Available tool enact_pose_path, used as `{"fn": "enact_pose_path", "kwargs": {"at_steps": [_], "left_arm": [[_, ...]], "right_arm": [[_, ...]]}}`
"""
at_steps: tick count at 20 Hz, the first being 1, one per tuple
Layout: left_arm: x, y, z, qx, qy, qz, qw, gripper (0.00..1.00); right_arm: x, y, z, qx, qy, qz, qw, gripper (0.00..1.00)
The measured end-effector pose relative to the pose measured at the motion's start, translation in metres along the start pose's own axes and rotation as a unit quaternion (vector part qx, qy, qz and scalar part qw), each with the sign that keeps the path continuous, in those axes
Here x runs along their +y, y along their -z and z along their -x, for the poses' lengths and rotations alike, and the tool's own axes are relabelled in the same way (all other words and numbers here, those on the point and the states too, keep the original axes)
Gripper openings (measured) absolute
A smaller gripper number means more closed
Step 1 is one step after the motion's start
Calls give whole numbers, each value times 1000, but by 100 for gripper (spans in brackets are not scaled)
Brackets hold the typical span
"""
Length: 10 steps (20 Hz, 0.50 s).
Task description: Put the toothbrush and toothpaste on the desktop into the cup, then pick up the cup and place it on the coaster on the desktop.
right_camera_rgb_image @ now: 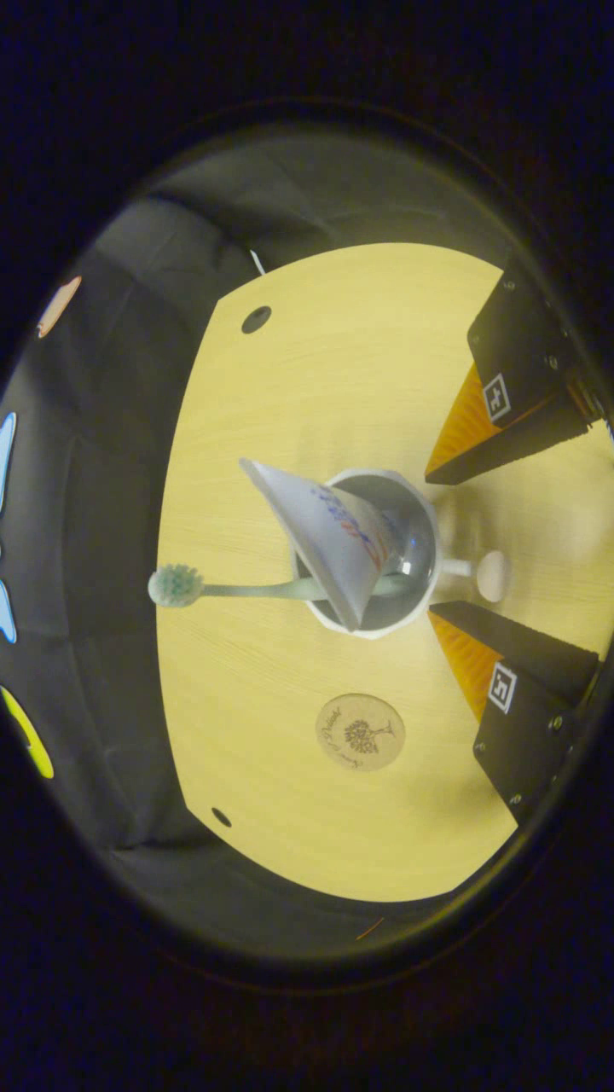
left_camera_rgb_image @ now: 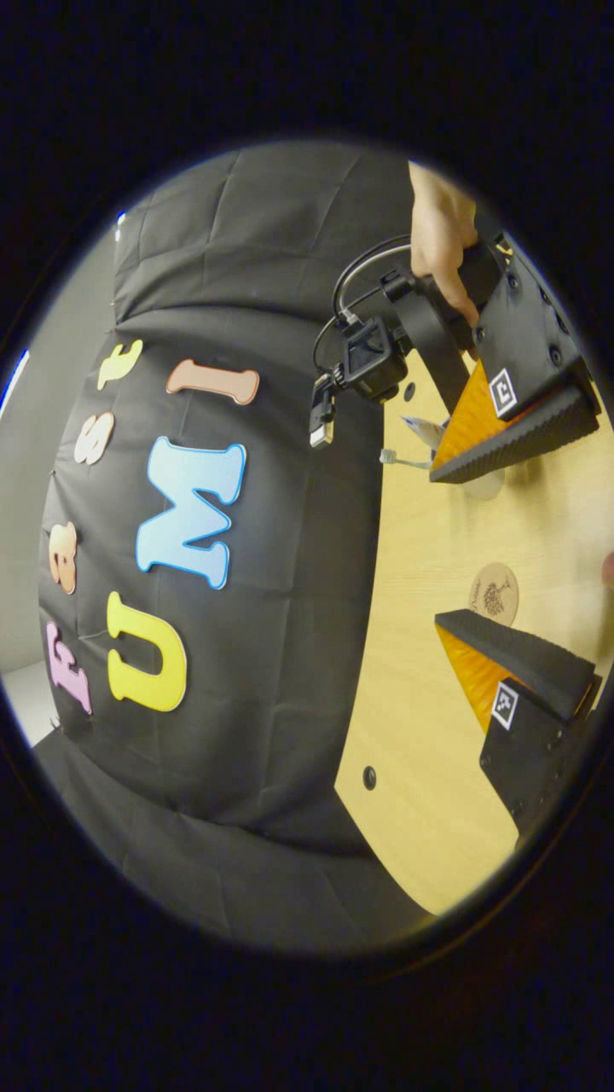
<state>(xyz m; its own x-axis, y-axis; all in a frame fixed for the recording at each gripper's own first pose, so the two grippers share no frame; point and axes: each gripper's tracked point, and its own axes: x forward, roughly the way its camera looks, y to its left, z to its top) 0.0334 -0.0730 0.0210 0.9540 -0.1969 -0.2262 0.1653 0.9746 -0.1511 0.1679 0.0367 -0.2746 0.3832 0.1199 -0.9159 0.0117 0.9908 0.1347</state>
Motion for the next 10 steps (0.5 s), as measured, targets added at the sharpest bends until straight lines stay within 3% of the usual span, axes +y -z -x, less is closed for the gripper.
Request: {"fn": "enact_pose_path", "kwargs": {"at_steps": [4, 5, 7, 8, 10], "left_arm": [[8, 1, -3, 3, -1, 2, 1000, 96], [10, 3, -2, 4, 0, 3, 1000, 96], [14, 3, -1, 3, -1, 8, 1000, 96], [17, 4, -1, 5, -3, 10, 1000, 96], [20, 6, -1, 6, -3, 14, 1000, 96]], "right_arm": [[9, 6, -16, 34, -6, -21, 999, 86], [10, 8, -18, 41, -6, -24, 999, 80], [11, 12, -23, 54, -3, -25, 998, 75], [12, 13, -26, 56, -4, -23, 998, 67], [8, 14, -27, 57, 4, -22, 998, 65]]}}
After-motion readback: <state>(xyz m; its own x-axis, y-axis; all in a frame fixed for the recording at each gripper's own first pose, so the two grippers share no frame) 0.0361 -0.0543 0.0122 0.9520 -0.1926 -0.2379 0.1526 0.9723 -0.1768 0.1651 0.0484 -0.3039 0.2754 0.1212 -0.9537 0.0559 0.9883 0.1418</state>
